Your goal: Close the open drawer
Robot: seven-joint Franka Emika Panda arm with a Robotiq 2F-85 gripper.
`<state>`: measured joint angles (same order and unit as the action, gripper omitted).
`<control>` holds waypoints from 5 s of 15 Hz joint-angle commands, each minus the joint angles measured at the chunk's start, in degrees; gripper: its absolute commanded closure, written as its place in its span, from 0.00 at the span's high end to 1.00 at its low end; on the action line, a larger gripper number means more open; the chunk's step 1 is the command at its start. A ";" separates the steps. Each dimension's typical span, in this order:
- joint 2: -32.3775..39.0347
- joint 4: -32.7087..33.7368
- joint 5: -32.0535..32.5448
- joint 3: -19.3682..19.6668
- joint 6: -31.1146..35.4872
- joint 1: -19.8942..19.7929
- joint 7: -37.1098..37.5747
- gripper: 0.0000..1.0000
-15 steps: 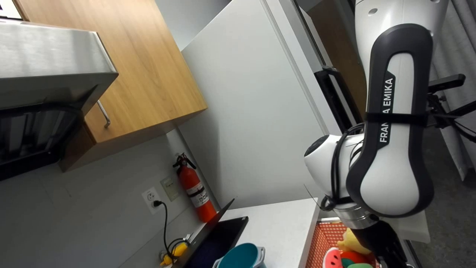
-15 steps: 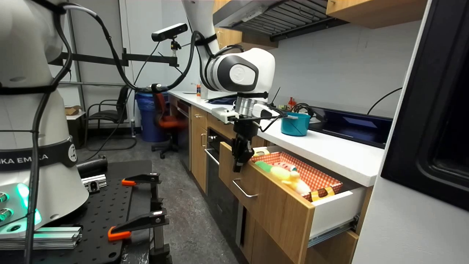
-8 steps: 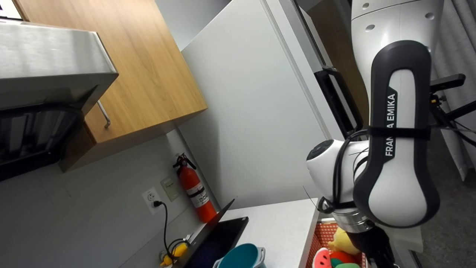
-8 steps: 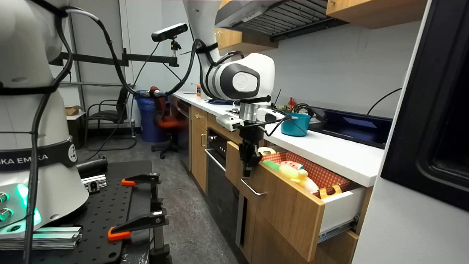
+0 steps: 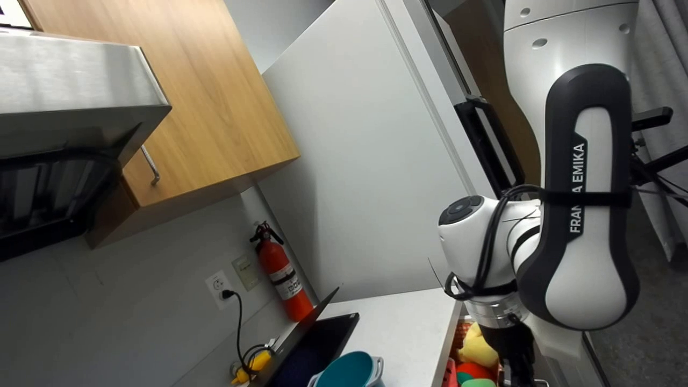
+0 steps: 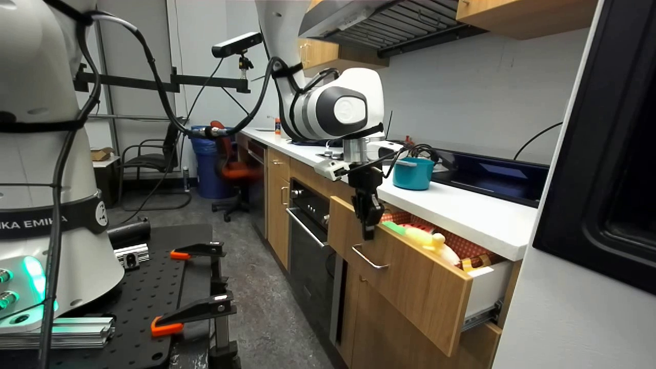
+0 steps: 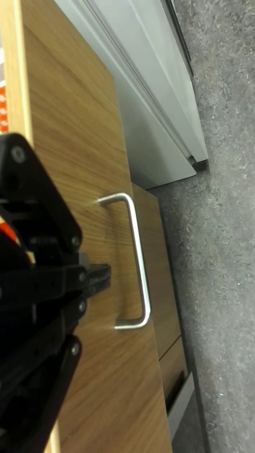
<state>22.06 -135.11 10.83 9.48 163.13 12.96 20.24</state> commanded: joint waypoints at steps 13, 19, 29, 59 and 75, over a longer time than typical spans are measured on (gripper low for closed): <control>8.63 12.58 -0.31 4.90 2.56 4.98 7.47 0.00; 11.11 16.36 -0.97 5.36 2.61 5.29 7.98 0.00; 8.47 13.93 -0.44 6.31 0.65 7.43 7.95 0.00; -25.42 -8.51 8.81 -10.06 -20.35 1.51 11.45 0.00; -44.50 -19.73 6.84 -22.96 -24.11 -6.05 11.72 0.94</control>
<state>-17.33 -152.50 17.90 -11.10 141.13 8.82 31.11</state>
